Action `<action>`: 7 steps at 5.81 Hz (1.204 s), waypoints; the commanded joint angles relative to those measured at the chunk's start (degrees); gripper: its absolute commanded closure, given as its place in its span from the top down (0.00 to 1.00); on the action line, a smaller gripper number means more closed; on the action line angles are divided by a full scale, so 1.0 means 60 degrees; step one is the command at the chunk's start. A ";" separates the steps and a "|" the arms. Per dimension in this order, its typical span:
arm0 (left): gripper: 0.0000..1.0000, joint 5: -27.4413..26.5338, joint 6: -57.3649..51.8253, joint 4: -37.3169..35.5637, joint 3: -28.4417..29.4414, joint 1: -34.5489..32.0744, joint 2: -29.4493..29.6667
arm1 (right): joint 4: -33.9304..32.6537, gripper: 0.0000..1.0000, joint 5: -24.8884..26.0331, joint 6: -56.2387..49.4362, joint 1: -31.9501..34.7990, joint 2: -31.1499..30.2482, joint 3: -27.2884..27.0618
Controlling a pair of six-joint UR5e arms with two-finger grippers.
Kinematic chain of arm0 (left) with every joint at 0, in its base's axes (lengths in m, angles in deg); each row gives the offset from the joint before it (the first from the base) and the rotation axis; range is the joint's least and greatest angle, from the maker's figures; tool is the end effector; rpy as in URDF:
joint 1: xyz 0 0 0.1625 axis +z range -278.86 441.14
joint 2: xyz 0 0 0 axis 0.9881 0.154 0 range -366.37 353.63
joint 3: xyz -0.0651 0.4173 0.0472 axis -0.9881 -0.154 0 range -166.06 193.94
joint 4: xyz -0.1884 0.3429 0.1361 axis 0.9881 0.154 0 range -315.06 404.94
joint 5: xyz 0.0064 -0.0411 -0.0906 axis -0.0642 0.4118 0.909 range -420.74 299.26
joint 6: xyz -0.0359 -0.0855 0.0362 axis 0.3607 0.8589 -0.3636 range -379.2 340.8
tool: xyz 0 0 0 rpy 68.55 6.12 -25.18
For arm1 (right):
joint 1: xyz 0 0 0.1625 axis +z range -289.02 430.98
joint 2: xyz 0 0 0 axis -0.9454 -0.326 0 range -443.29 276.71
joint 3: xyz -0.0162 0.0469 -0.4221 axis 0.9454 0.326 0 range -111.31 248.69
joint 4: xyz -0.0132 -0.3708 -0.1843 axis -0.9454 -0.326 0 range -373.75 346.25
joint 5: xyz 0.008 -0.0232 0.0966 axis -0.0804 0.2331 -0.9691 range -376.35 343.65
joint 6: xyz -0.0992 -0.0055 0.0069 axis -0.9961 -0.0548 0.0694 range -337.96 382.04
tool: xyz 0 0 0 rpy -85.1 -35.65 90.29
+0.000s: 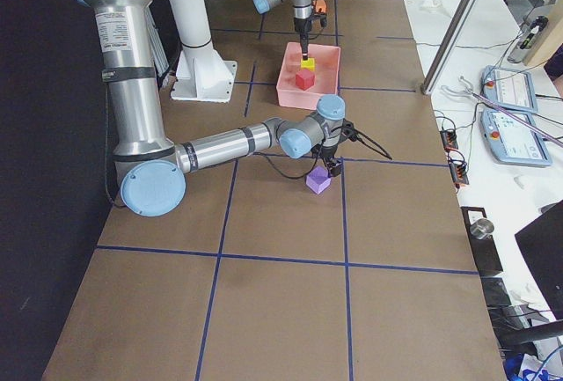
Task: Place blocks into pink bin with both arms
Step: 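Release yellow-green cube and withdraw left gripper while right gripper lifts purple cube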
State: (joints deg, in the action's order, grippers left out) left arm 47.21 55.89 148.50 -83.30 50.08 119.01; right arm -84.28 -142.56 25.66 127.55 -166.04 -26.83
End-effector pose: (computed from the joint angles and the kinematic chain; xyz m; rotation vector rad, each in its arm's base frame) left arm 0.5200 -0.4331 0.2133 0.1146 1.0068 -0.1038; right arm -0.2481 -0.5112 0.5122 0.3260 -0.7700 -0.6676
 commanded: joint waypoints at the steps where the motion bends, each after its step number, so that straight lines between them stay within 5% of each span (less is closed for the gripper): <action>1: 1.00 -0.0005 0.0010 0.0010 -0.0040 0.0005 -0.0067 | -0.0036 1.00 0.0611 -0.1813 -0.0157 -0.0052 0.0055; 6: 1.00 -0.0019 0.0025 -0.0004 -0.0694 -0.0126 -0.0111 | -0.0021 1.00 0.0922 -0.1820 -0.0538 -0.0023 0.0625; 7: 1.00 -0.0019 0.0010 -0.0004 -0.1395 -0.0417 -0.0474 | 0.0037 0.75 0.0937 -0.1748 -0.0509 -0.0081 0.0612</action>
State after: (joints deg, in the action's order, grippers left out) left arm 47.10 56.01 148.50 -88.07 48.91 117.69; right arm -84.30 -137.00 14.85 124.49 -166.32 -23.30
